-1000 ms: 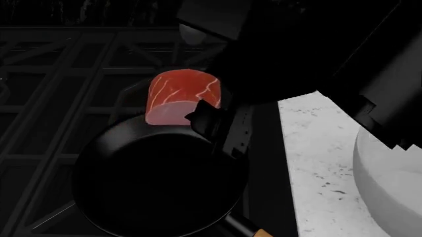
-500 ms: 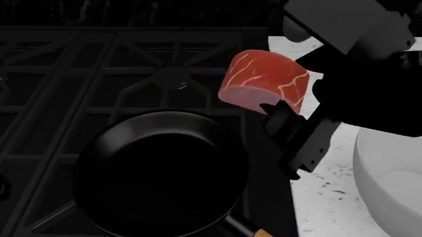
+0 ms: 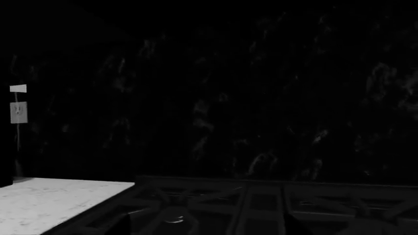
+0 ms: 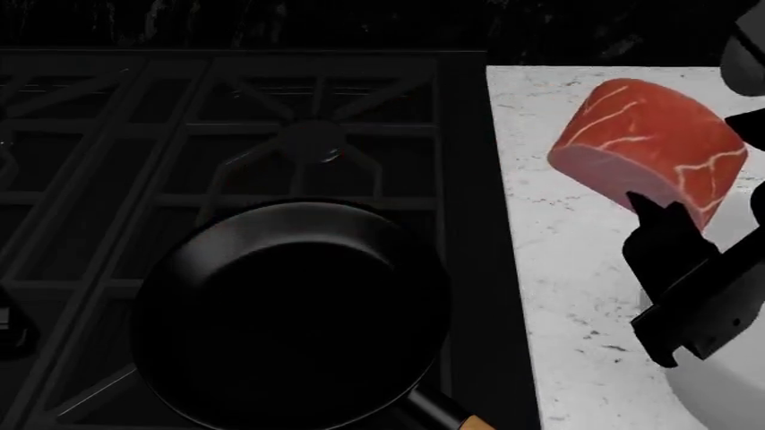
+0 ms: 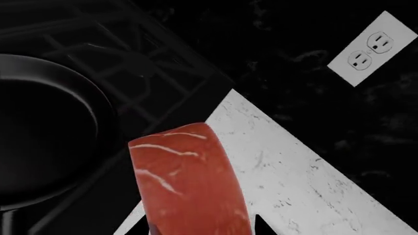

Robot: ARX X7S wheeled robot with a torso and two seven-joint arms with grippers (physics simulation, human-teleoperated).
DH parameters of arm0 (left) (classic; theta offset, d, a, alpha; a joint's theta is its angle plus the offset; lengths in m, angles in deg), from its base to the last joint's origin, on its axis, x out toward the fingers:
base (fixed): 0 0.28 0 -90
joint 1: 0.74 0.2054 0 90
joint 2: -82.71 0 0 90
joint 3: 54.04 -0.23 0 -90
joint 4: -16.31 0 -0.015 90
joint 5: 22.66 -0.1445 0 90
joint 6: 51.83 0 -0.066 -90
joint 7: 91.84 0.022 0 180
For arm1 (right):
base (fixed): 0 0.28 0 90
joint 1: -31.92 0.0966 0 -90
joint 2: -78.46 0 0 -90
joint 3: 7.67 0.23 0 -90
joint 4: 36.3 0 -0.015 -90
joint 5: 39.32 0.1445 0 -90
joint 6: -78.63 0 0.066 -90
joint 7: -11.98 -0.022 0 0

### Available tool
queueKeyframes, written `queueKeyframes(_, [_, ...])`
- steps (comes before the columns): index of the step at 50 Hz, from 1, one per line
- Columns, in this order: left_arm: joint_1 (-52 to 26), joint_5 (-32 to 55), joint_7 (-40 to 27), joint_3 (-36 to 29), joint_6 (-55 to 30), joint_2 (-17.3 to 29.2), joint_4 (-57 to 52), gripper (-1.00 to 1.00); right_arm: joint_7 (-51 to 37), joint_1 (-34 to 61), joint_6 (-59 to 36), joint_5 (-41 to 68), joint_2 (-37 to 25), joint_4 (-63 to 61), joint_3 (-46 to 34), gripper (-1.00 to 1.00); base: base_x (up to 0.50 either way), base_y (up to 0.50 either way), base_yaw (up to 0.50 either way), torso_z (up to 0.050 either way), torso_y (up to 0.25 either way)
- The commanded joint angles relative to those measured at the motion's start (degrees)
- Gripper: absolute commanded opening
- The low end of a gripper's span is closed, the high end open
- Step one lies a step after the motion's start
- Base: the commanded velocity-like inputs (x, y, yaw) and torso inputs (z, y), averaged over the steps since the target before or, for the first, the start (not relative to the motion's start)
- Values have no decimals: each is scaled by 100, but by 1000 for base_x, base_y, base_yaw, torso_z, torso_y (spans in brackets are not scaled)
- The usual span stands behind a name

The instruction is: Pick the pork loin from the pan and place it in the bowl.

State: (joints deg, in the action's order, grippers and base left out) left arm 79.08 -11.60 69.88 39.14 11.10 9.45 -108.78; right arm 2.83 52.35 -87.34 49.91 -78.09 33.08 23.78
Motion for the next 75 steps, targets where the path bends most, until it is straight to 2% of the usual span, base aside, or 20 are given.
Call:
queueKeyframes(1, [-47,61,62,-9,163,15,236,100,-920,106,-154,650,-523,-94,168,-100,0,0,0,0,0])
queueKeyframes(11, [-27,78,77,-31,275,12,361,100,-1315,65,-91,1021,-1077,-293,232,-100,0,0,0,0,0])
queueKeyframes(12, [125,-9,106,-71,647,-39,585,100,-1329,40,-78,1018,-1113,-315,223,-100,0,0,0,0,0])
queueKeyframes(14, [-41,85,69,-53,263,11,364,100,-1361,9,-52,1028,-1175,-323,218,-100,0,0,0,0,0])
queueKeyframes(24, [47,36,93,-122,593,-31,599,100,-1527,-48,-104,1125,-1517,-400,212,-100,0,0,0,0,0])
queueKeyframes(29, [-45,107,58,-100,360,6,464,100,-1526,-121,-73,1064,-1640,-413,186,-100,0,0,0,0,0])
queueKeyframes(40, [29,135,45,-72,469,13,529,100,-1596,-294,-66,931,-1609,-373,76,-100,0,0,0,0,0])
queueKeyframes(41, [170,55,84,-100,836,-35,759,100,-1617,-288,-83,952,-1606,-356,79,-100,0,0,0,0,0])
queueKeyframes(48, [60,206,40,-18,476,42,529,100,-1718,-320,-138,941,-1514,-277,50,-100,0,0,0,0,0])
queueKeyframes(52, [225,106,84,-53,918,-8,815,100,-1719,-422,-53,888,-1567,-309,0,-100,0,0,0,0,0])
queueKeyframes(53, [67,208,31,-25,502,52,551,100,-1736,-435,-55,887,-1570,-305,-9,-100,0,0,0,0,0])
queueKeyframes(54, [192,135,66,-50,819,10,743,100,-1742,-435,-56,903,-1573,-306,-6,-100,0,0,0,0,0])
queueKeyframes(61, [63,213,22,-57,542,51,607,100,-1707,-555,1,814,-1651,-339,-66,-100,0,0,0,0,0])
queueKeyframes(62, [195,133,61,-84,882,6,819,100,-1696,-570,17,807,-1663,-346,-71,-100,0,0,0,0,0])
queueKeyframes(66, [71,225,2,-57,535,57,604,100,-1682,-641,65,762,-1703,-355,-107,-100,0,0,0,0,0])
queueKeyframes(68, [241,115,54,-101,1002,-11,909,100,-1679,-658,67,743,-1700,-352,-114,-100,0,0,0,0,0])
queueKeyframes(69, [84,218,4,-72,599,49,660,100,-1677,-680,79,727,-1699,-346,-128,-100,0,0,0,0,0])
queueKeyframes(72, [64,239,-12,-71,538,62,627,100,-1676,-752,143,677,-1704,-342,-168,-100,0,0,0,0,0])
queueKeyframes(73, [208,154,33,-95,907,15,854,100,-1667,-760,151,671,-1703,-351,-170,-100,0,0,0,0,0])
queueKeyframes(75, [99,243,-15,-63,584,67,636,100,-1681,-798,175,642,-1672,-329,-194,-100,0,0,0,0,0])
